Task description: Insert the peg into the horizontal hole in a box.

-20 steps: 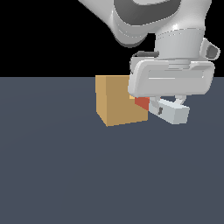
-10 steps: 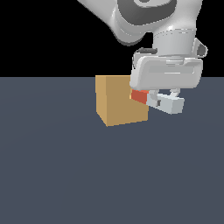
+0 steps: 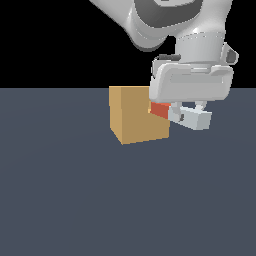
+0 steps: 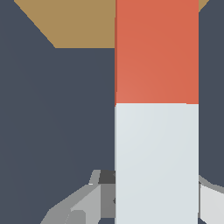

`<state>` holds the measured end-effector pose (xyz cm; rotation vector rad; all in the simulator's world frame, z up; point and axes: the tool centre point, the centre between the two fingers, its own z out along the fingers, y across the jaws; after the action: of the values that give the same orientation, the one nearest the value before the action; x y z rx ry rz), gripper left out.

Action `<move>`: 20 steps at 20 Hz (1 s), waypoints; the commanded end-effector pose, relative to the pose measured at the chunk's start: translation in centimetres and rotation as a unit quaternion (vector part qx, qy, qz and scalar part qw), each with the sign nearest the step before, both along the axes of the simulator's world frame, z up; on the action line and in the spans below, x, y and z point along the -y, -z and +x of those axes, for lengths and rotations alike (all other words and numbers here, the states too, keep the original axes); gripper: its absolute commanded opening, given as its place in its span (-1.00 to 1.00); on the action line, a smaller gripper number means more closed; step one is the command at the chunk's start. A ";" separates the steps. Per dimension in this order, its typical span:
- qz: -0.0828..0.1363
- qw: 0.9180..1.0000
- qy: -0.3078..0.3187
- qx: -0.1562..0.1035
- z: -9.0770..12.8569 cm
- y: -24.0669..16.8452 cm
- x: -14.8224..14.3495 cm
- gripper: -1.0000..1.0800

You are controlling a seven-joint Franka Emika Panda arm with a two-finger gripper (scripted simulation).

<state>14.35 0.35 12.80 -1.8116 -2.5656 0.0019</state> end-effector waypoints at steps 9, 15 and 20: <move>0.000 1.000 0.000 0.000 -0.6 0.0 -1.6 -1.00; 0.000 1.000 0.000 0.001 -2.0 -0.1 -5.3 -1.00; 0.000 1.000 0.000 0.001 -3.2 -0.2 -8.7 -1.00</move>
<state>11.46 8.09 12.77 -1.8095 -2.5667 0.0026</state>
